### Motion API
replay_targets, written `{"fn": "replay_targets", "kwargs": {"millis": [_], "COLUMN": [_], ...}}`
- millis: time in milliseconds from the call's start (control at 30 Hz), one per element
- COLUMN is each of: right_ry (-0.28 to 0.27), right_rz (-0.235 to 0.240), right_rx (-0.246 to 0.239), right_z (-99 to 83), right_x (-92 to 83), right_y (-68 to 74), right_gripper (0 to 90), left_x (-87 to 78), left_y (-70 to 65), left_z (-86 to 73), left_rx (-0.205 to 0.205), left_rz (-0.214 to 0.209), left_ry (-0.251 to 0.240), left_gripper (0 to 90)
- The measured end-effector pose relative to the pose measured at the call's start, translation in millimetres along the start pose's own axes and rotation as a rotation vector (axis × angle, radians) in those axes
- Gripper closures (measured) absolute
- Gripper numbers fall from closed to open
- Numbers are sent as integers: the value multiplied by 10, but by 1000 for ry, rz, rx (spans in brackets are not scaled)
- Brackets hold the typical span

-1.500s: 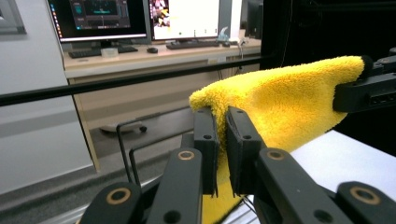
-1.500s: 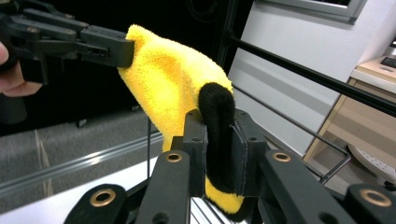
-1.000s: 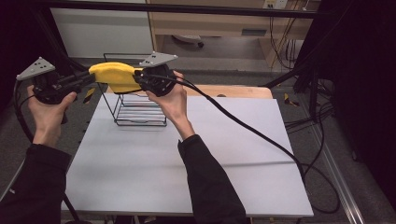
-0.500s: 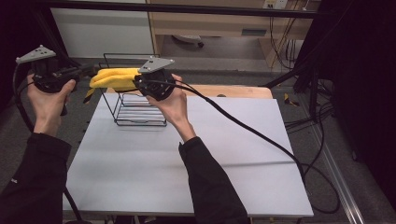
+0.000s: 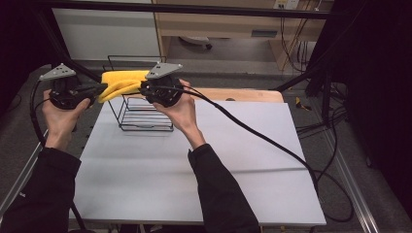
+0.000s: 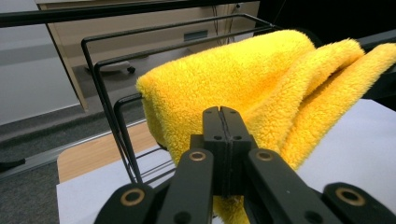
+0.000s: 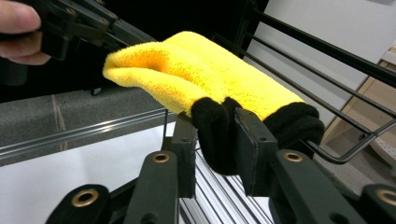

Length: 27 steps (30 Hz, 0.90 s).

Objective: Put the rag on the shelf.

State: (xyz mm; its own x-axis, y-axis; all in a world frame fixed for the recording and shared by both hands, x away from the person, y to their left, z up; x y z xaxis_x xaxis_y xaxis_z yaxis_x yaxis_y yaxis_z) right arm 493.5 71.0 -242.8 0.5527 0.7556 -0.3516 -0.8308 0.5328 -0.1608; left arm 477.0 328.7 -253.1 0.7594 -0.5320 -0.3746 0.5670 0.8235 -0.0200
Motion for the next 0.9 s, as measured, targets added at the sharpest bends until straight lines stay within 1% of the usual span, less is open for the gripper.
{"fn": "replay_targets", "kwargs": {"millis": [67,167,233,300,367,433,467,500,600,667,733,767,833,900], "right_ry": [-2,-14,-22,-31,-51,-73,-80,-74,-9,30,57,60,58,70], "right_rz": [8,17,21,21,38,55,58,60,59,50,29,17,8,3], "right_rx": [2,4,5,19,35,50,52,53,69,79,87,97,126,128], "right_z": [6,25,39,53,67,86,91,87,14,-67,-157,-197,-261,-303], "right_x": [-11,-50,-75,-92,-108,-127,-129,-125,-46,39,128,165,217,252], "right_y": [7,20,29,28,31,47,52,51,28,15,-8,-26,-57,-72], "right_gripper": [654,550,520,488,466,468,494,556,737,801,832,845,853,855], "left_x": [10,28,39,51,67,94,105,122,168,199,223,233,255,276], "left_y": [-1,-3,-6,-13,-20,-19,-17,-16,-13,-16,-15,-14,-10,-9], "left_z": [-15,-33,-41,-53,-72,-104,-116,-135,-195,-238,-275,-288,-310,-329], "left_rx": [4,13,13,18,26,31,34,31,26,23,23,24,25,26], "left_rz": [3,12,12,17,21,25,28,29,28,26,26,25,27,30], "left_ry": [1,7,8,9,18,31,35,40,50,53,50,52,58,65], "left_gripper": [900,900,900,900,900,900,900,900,900,900,900,900,900,900]}}
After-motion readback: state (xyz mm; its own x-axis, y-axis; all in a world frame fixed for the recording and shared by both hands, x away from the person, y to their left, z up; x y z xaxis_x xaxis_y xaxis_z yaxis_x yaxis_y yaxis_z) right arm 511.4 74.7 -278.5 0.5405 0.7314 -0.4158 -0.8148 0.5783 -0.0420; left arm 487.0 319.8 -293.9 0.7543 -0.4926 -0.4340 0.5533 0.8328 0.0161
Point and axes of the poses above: each handheld gripper's, and its own axes: x roughly forward along the jaws, z roughly out of its top, y roughly to its left, the point moved 2 cm from there along x, roughly forward along the jaws, and after that the axes turned 1 degree about x, right-handed, at the moved point
